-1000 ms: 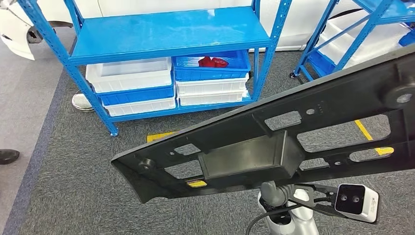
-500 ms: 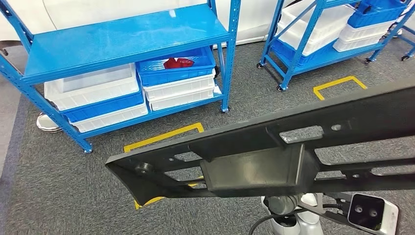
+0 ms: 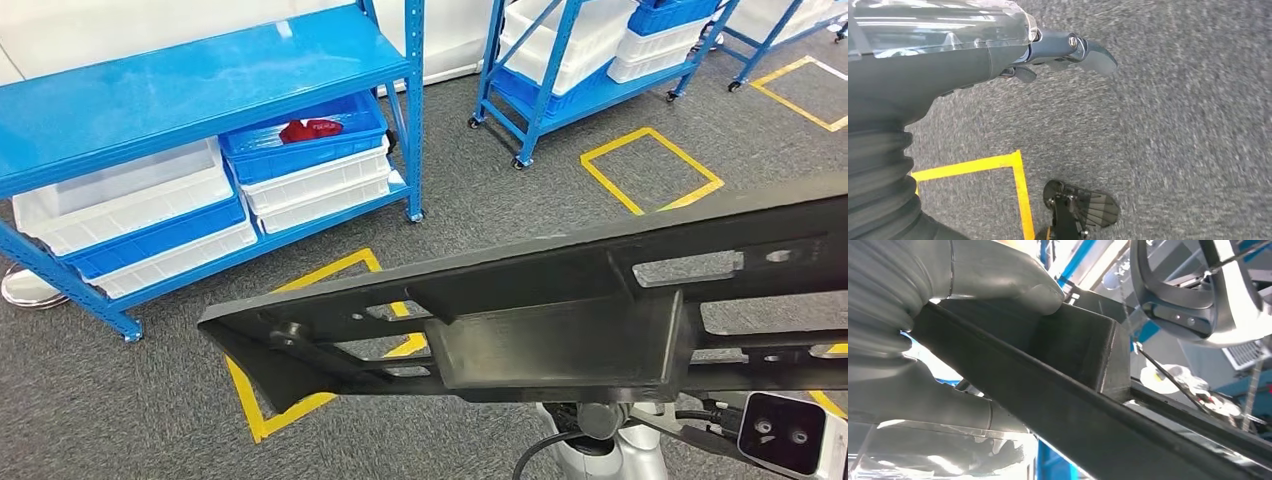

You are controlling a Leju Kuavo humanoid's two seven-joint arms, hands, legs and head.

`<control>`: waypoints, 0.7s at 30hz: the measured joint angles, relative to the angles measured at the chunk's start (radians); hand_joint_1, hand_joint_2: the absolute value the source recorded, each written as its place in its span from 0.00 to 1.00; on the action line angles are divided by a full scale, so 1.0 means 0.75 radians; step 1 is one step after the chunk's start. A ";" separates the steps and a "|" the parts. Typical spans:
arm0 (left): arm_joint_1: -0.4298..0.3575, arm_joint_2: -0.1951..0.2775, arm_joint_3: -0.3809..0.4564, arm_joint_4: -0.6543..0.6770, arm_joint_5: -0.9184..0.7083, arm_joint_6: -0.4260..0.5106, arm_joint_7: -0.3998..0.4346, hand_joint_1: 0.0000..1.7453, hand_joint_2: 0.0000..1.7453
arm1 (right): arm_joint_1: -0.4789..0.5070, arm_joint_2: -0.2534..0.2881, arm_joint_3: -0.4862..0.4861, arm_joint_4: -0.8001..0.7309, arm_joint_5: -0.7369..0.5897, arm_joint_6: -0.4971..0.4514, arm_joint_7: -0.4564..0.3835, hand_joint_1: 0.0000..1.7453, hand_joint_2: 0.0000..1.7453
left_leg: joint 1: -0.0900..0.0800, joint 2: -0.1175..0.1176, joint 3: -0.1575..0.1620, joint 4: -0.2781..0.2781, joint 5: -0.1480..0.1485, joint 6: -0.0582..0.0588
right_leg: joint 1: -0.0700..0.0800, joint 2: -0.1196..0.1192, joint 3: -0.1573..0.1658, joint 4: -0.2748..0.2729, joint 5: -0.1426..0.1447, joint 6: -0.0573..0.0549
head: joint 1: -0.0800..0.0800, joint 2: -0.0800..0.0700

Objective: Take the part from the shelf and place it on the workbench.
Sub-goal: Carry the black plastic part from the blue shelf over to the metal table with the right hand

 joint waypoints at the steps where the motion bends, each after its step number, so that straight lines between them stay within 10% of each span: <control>1: 0.001 -0.001 -0.001 0.000 -0.007 0.000 0.001 0.00 1.00 | -0.002 -0.001 0.002 0.000 0.001 -0.003 0.000 1.00 1.00 | -0.003 0.011 0.001 0.001 -0.002 -0.006 | 0.006 -0.013 0.017 -0.037 0.004 -0.008 | 0.000 0.000; 5: -0.002 -0.003 -0.010 0.000 -0.032 -0.005 0.003 0.00 1.00 | 0.004 -0.004 0.012 -0.001 0.024 -0.018 0.000 1.00 1.00 | -0.002 0.006 0.001 0.020 -0.025 -0.037 | 0.002 0.035 0.013 -0.057 0.014 -0.037 | 0.000 0.000; 9: 0.008 -0.005 -0.029 0.001 -0.059 -0.014 0.012 0.00 1.00 | 0.019 -0.004 0.028 0.000 0.046 -0.034 0.000 1.00 1.00 | 0.003 -0.095 -0.133 0.326 -0.188 -0.049 | -0.002 0.092 0.007 -0.063 0.027 -0.057 | 0.000 0.000; 11: 0.013 -0.007 -0.036 0.001 -0.072 -0.016 0.027 0.00 1.00 | 0.038 -0.004 0.030 0.001 0.055 -0.033 0.000 1.00 1.00 | 0.003 -0.100 -0.167 0.390 -0.185 -0.049 | 0.000 0.129 0.004 -0.059 0.029 -0.058 | 0.000 0.000; 14: 0.014 -0.014 -0.049 0.001 -0.094 -0.011 0.061 0.00 1.00 | 0.066 -0.004 0.031 -0.002 0.059 -0.013 0.000 1.00 1.00 | 0.005 -0.148 -0.059 0.153 -0.051 -0.038 | 0.001 0.181 0.004 -0.050 0.028 -0.051 | 0.000 0.000; 17: 0.016 -0.024 -0.062 0.001 -0.102 0.001 0.078 0.00 1.00 | 0.082 -0.003 0.031 -0.006 0.058 0.006 -0.001 1.00 1.00 | 0.006 -0.203 0.000 0.014 -0.017 -0.027 | -0.001 0.227 -0.011 -0.040 0.034 -0.030 | 0.000 0.000; 19: 0.014 -0.033 -0.066 0.000 -0.100 0.002 0.078 0.00 1.00 | 0.092 -0.002 0.031 -0.008 0.056 0.010 -0.001 1.00 1.00 | 0.006 -0.175 0.002 0.005 -0.009 -0.014 | -0.006 0.248 -0.020 -0.039 0.039 -0.012 | 0.000 0.000; 21: 0.010 -0.042 -0.068 0.000 -0.094 -0.008 0.067 0.00 1.00 | 0.096 -0.003 0.031 -0.010 0.047 0.015 -0.001 1.00 1.00 | 0.011 -0.143 0.005 -0.006 0.001 0.004 | -0.003 0.204 -0.049 0.013 0.004 0.001 | 0.000 0.000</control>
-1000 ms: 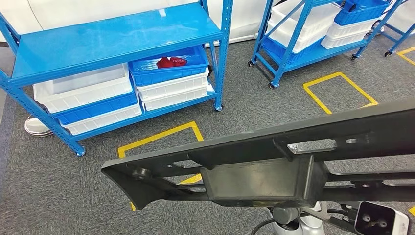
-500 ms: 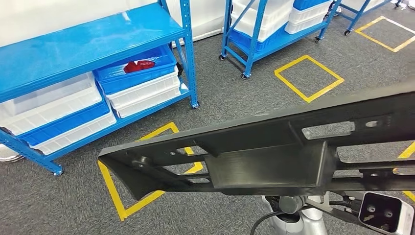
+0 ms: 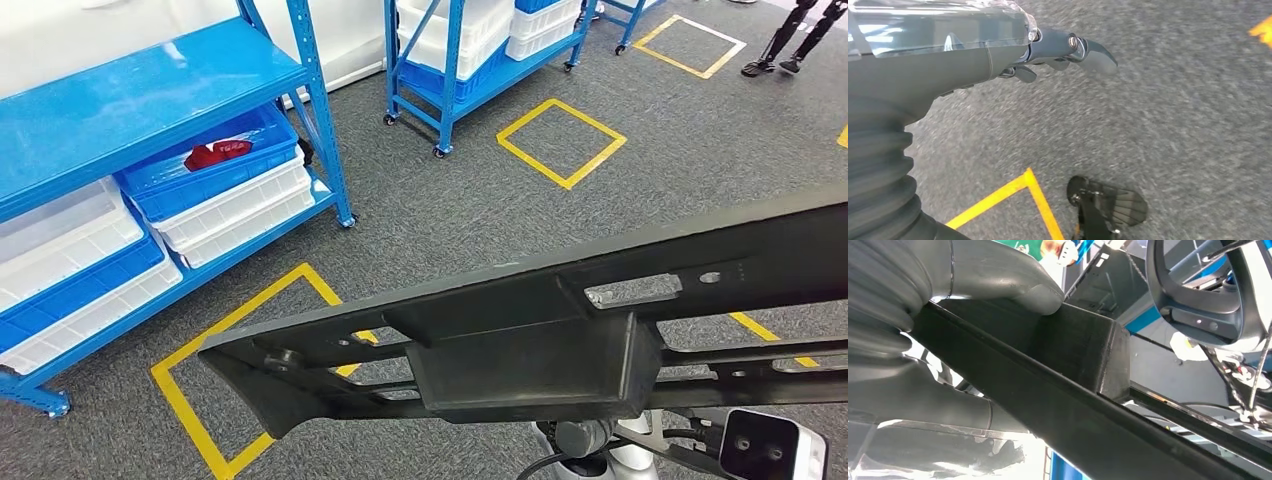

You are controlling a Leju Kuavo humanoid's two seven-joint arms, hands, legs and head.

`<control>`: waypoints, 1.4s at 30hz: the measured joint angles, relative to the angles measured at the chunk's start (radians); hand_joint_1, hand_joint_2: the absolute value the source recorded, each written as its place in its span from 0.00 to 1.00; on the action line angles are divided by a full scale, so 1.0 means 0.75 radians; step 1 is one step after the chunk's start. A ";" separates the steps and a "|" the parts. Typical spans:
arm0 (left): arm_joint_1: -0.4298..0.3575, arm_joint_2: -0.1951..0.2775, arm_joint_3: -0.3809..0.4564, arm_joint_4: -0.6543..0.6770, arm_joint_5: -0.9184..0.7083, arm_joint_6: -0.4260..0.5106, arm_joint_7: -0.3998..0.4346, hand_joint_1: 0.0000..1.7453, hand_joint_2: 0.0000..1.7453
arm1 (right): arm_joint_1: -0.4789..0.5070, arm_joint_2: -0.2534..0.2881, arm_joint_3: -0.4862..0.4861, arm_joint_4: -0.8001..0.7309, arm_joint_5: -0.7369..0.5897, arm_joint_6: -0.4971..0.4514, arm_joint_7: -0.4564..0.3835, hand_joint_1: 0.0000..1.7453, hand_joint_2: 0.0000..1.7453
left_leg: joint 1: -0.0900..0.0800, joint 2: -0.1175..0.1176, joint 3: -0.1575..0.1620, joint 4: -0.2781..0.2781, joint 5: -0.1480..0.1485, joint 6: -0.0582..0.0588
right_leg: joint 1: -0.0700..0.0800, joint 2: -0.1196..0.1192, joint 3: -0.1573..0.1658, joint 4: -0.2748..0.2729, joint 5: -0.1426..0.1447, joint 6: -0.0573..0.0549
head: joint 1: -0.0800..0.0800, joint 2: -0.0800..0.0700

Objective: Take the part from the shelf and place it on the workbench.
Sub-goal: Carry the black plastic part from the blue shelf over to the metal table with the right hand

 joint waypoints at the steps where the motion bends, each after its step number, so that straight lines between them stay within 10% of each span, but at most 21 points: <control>1: 0.000 -0.004 0.000 0.000 0.003 -0.007 -0.008 0.00 1.00 | 0.000 0.000 0.000 -0.001 -0.006 0.002 0.000 1.00 1.00 | 0.001 0.018 0.000 -0.004 0.003 0.006 | 0.000 -0.041 -0.032 0.066 -0.039 0.004 | 0.000 0.000; 5: 0.003 -0.008 0.000 0.000 0.005 -0.020 -0.027 0.00 1.00 | -0.002 -0.001 0.000 0.006 -0.021 0.004 0.000 1.00 1.00 | -0.004 0.088 -0.004 -0.002 0.001 0.008 | -0.014 -0.119 -0.163 0.341 -0.145 0.020 | 0.001 0.000; 9: -0.002 -0.015 0.000 0.000 0.005 -0.009 -0.028 0.00 1.00 | -0.023 -0.001 0.006 0.015 -0.029 -0.006 0.001 1.00 1.00 | -0.008 0.146 0.002 0.005 -0.011 -0.010 | -0.016 -0.196 0.014 0.019 -0.010 0.014 | 0.001 0.000; 11: -0.003 -0.014 0.000 0.000 0.003 -0.002 -0.027 0.00 1.00 | -0.037 -0.001 0.015 0.018 -0.027 -0.016 0.002 1.00 1.00 | -0.013 0.167 0.007 0.004 -0.016 -0.025 | -0.005 -0.218 0.047 -0.051 -0.003 0.000 | 0.001 0.000; 15: -0.007 -0.009 0.000 0.000 -0.003 0.006 -0.013 0.00 1.00 | -0.053 -0.002 0.029 0.024 -0.025 -0.034 0.005 1.00 1.00 | -0.008 0.160 0.006 0.033 -0.048 -0.055 | -0.009 -0.158 0.048 -0.065 0.011 -0.032 | 0.000 0.000; 20: 0.002 -0.005 -0.001 0.000 -0.027 0.010 0.002 0.00 1.00 | -0.068 -0.011 0.044 0.035 -0.025 -0.069 0.004 1.00 1.00 | -0.002 0.043 -0.169 0.399 -0.209 -0.061 | -0.003 -0.074 0.047 -0.069 0.019 -0.054 | 0.000 0.000; 24: 0.001 -0.002 -0.013 0.000 -0.051 -0.001 -0.004 0.00 1.00 | -0.065 -0.037 0.043 0.037 -0.027 -0.076 0.001 1.00 1.00 | 0.000 -0.016 -0.060 0.129 -0.040 -0.044 | 0.000 -0.003 0.050 -0.060 0.016 -0.047 | 0.000 0.000; 28: -0.001 0.001 -0.029 0.000 -0.062 -0.010 -0.004 0.00 1.00 | -0.038 -0.056 0.021 0.037 -0.028 -0.021 0.000 1.00 1.00 | -0.003 -0.055 -0.011 0.013 -0.010 -0.028 | -0.009 0.056 0.030 -0.056 0.025 -0.013 | 0.000 0.000; 33: -0.003 0.003 -0.034 0.000 -0.071 -0.020 0.000 0.00 1.00 | -0.012 -0.069 -0.014 0.042 -0.035 0.049 0.000 1.00 1.00 | -0.003 0.035 0.000 -0.012 0.002 0.007 | -0.010 -0.098 -0.086 0.167 -0.094 0.013 | 0.001 0.000; 36: 0.000 0.004 -0.034 0.000 -0.070 -0.040 -0.005 0.00 1.00 | 0.008 -0.070 -0.030 0.053 -0.037 0.091 0.000 1.00 1.00 | -0.007 0.092 0.001 -0.009 -0.005 0.007 | -0.026 -0.119 -0.161 0.310 -0.126 0.028 | 0.001 0.000; 39: -0.004 0.004 -0.035 0.000 -0.066 -0.060 -0.010 0.00 1.00 | 0.017 -0.070 -0.050 0.064 -0.045 0.132 0.000 1.00 1.00 | -0.010 0.136 0.009 -0.001 -0.019 -0.006 | -0.030 -0.170 -0.037 0.086 -0.018 0.030 | 0.001 0.000; 42: -0.010 0.004 -0.035 0.000 -0.069 -0.059 -0.008 0.00 1.00 | 0.012 -0.069 -0.061 0.071 -0.055 0.145 0.000 1.00 1.00 | -0.018 0.170 0.018 0.004 -0.034 -0.031 | -0.015 -0.207 0.026 -0.039 0.003 0.011 | 0.001 0.000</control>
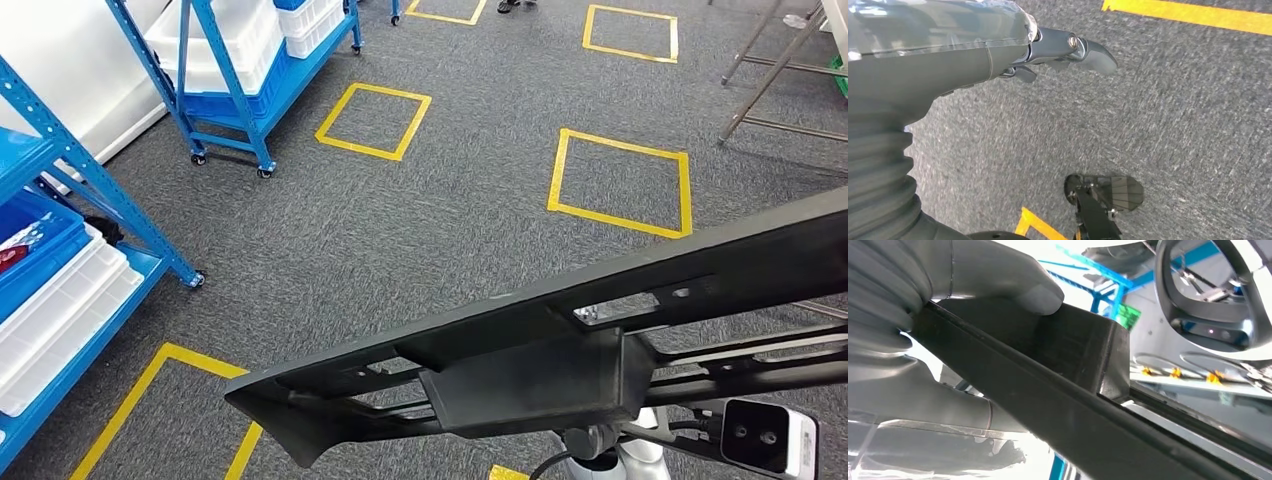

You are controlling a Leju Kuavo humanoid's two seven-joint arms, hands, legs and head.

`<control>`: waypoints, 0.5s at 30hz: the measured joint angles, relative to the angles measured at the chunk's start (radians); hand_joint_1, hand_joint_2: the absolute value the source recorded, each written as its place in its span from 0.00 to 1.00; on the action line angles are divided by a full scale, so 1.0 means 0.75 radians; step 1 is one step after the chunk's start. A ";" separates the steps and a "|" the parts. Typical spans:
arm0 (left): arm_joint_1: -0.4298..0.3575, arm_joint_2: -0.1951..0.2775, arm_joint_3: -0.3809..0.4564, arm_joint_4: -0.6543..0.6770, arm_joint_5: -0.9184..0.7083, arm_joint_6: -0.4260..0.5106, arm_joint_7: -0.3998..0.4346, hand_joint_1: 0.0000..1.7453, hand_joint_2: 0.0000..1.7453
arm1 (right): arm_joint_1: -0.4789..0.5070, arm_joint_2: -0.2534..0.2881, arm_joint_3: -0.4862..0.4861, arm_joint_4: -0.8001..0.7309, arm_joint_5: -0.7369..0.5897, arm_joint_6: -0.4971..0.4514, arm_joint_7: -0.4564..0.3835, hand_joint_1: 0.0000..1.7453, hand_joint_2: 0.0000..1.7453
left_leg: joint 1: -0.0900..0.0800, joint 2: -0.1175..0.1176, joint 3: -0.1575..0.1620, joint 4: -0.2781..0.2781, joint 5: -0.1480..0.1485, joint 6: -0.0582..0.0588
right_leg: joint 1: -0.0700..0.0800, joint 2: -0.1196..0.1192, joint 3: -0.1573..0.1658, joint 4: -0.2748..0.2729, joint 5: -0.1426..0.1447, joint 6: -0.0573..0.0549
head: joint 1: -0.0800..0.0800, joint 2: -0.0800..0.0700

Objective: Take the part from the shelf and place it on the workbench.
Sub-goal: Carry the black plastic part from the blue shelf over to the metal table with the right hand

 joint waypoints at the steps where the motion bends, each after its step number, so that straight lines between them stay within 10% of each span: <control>1: -0.002 0.000 0.000 0.000 -0.002 0.001 0.003 0.00 1.00 | -0.002 0.001 -0.004 0.001 -0.005 0.000 0.000 1.00 1.00 | 0.000 0.012 0.004 -0.001 -0.002 -0.008 | 0.002 0.015 -0.003 -0.003 0.002 -0.007 | 0.000 0.000; 4: -0.012 0.000 -0.003 0.000 -0.006 0.001 0.010 0.00 1.00 | -0.012 0.000 -0.017 0.004 -0.019 -0.006 -0.001 1.00 1.00 | 0.009 -0.020 -0.006 0.041 -0.041 -0.026 | -0.005 0.057 0.001 -0.014 0.009 -0.030 | 0.000 0.000; 6: -0.015 -0.001 -0.007 0.000 -0.009 0.001 0.013 0.00 1.00 | -0.020 0.000 -0.020 0.005 -0.025 -0.015 -0.001 1.00 1.00 | 0.014 -0.095 -0.077 0.199 -0.128 -0.030 | -0.005 0.083 0.003 -0.018 0.013 -0.042 | 0.000 0.000; 9: -0.011 -0.002 -0.010 0.000 -0.009 0.001 0.017 0.00 1.00 | -0.013 -0.002 -0.030 0.007 -0.026 -0.007 -0.002 1.00 1.00 | 0.015 -0.128 -0.199 0.424 -0.194 -0.029 | 0.003 0.135 0.003 -0.016 0.013 -0.048 | 0.000 0.000; 13: -0.012 -0.002 -0.010 0.000 0.007 0.003 0.027 0.00 1.00 | -0.004 0.001 -0.051 0.009 -0.020 0.028 -0.002 1.00 1.00 | 0.021 -0.199 -0.089 0.128 -0.010 -0.015 | 0.004 0.206 0.004 -0.005 0.009 -0.039 | 0.000 0.000; 15: -0.008 -0.002 -0.008 0.000 0.020 0.004 0.034 0.00 1.00 | -0.005 0.004 -0.053 0.013 -0.009 0.027 -0.001 1.00 1.00 | 0.023 -0.243 -0.053 0.036 0.013 -0.008 | 0.003 0.237 -0.005 0.000 0.011 -0.023 | 0.000 0.000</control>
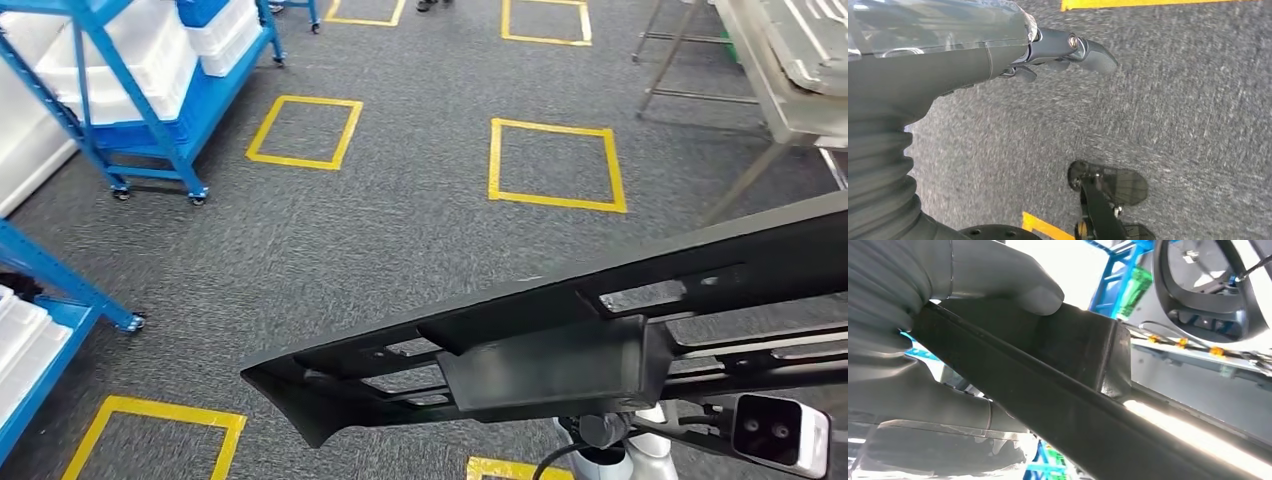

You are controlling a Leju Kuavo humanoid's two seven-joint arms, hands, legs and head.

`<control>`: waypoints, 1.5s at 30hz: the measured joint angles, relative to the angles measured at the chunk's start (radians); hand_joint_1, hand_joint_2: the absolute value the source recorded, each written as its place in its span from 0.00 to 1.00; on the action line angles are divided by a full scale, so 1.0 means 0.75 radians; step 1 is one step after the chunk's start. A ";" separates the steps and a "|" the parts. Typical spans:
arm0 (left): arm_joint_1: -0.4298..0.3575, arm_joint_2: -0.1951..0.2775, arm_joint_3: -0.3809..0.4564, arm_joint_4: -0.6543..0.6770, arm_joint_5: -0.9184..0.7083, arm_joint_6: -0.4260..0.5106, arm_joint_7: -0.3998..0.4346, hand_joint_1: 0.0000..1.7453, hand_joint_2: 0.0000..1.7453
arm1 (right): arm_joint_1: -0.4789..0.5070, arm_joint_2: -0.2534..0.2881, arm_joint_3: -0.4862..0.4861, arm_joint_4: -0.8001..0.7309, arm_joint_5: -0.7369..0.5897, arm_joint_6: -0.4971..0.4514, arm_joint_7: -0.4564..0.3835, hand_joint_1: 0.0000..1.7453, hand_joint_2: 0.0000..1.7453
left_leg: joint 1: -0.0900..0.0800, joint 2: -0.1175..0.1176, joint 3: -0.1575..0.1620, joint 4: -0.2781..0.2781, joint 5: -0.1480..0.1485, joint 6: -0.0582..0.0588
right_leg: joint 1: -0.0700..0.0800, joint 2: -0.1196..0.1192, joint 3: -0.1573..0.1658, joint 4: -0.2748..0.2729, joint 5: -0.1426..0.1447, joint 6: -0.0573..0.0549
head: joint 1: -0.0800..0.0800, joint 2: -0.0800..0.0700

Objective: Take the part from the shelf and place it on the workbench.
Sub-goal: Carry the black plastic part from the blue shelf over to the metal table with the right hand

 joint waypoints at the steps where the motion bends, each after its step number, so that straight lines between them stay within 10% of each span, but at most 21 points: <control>1: 0.002 0.000 0.002 0.000 0.007 0.001 0.003 0.00 1.00 | 0.000 0.001 0.000 0.003 0.004 -0.003 0.000 1.00 1.00 | -0.003 0.004 0.003 -0.006 -0.003 0.005 | -0.001 0.016 -0.005 -0.001 0.003 0.010 | 0.000 0.000; 4: 0.004 -0.004 0.009 0.000 0.027 0.007 0.007 0.00 1.00 | -0.007 0.002 0.001 0.010 0.007 -0.022 0.000 1.00 1.00 | -0.003 0.051 0.011 -0.019 0.011 0.031 | -0.003 -0.001 -0.025 0.026 -0.013 0.033 | 0.000 0.000; 7: 0.009 -0.007 0.020 0.000 0.045 0.012 0.008 0.00 1.00 | -0.031 0.002 0.012 0.020 -0.003 -0.054 0.001 1.00 1.00 | -0.011 0.106 0.011 -0.026 0.015 0.050 | 0.000 -0.123 -0.133 0.254 -0.134 0.041 | 0.000 0.000; 9: 0.013 -0.007 0.027 0.000 0.056 0.011 0.007 0.00 1.00 | -0.046 0.002 0.027 0.034 -0.016 -0.081 0.001 1.00 1.00 | -0.017 0.144 0.010 -0.026 0.013 0.052 | -0.004 -0.148 -0.193 0.383 -0.176 0.045 | 0.000 0.000; 15: 0.009 -0.015 0.054 0.000 0.083 0.009 0.002 0.00 1.00 | -0.114 0.003 0.084 0.070 -0.039 -0.131 0.001 1.00 1.00 | -0.028 0.226 0.023 -0.024 0.000 0.032 | 0.013 -0.241 0.023 0.003 -0.026 0.019 | 0.000 0.000; 19: 0.004 -0.016 0.069 0.000 0.098 0.009 -0.001 0.00 1.00 | -0.154 0.003 0.116 0.086 -0.050 -0.147 0.002 1.00 1.00 | -0.025 0.238 0.026 -0.007 -0.023 0.004 | 0.012 -0.198 0.028 -0.022 -0.020 -0.006 | 0.000 0.000; 22: 0.006 -0.015 0.082 0.000 0.101 0.010 -0.002 0.00 1.00 | -0.184 0.006 0.138 0.096 -0.061 -0.151 0.003 1.00 1.00 | -0.016 0.139 -0.064 0.200 -0.137 -0.010 | 0.005 -0.157 0.034 -0.031 -0.012 -0.024 | 0.000 0.000; 25: 0.013 -0.016 0.088 0.000 0.101 0.006 -0.002 0.00 1.00 | -0.195 0.008 0.151 0.107 -0.068 -0.162 0.014 1.00 1.00 | -0.014 0.116 -0.164 0.385 -0.183 -0.016 | 0.006 -0.104 0.035 -0.030 -0.012 -0.026 | 0.000 0.000; 29: 0.014 -0.015 0.089 0.000 0.094 -0.001 0.000 0.00 1.00 | -0.211 0.008 0.160 0.113 -0.079 -0.171 0.030 1.00 1.00 | 0.000 0.046 -0.034 0.073 -0.008 -0.013 | 0.003 -0.035 0.041 -0.018 -0.019 -0.011 | 0.000 0.000; 33: 0.011 -0.016 0.089 0.000 0.086 -0.003 0.009 0.00 1.00 | -0.220 0.010 0.162 0.119 -0.088 -0.173 0.040 1.00 1.00 | -0.001 0.030 0.000 -0.009 0.009 0.012 | 0.000 0.015 0.018 -0.012 -0.012 0.025 | 0.000 0.000; 37: 0.011 -0.017 0.089 0.000 0.082 -0.002 0.015 0.00 1.00 | -0.224 0.009 0.163 0.122 -0.096 -0.174 0.045 1.00 1.00 | -0.007 0.095 0.003 -0.022 0.016 0.047 | 0.002 -0.117 -0.071 0.168 -0.115 0.045 | 0.000 0.000; 40: 0.017 -0.016 0.089 0.000 0.078 0.000 0.021 0.00 1.00 | -0.221 0.009 0.163 0.128 -0.100 -0.173 0.046 1.00 1.00 | -0.016 0.151 0.002 -0.021 0.012 0.053 | -0.002 -0.148 -0.185 0.394 -0.194 0.051 | 0.000 0.000; 45: 0.013 -0.018 0.089 0.000 0.068 0.002 0.022 0.00 1.00 | -0.220 0.009 0.163 0.132 -0.098 -0.183 0.050 1.00 1.00 | -0.022 0.221 0.019 -0.022 -0.002 0.039 | 0.011 -0.227 0.004 0.043 -0.033 0.027 | 0.000 0.000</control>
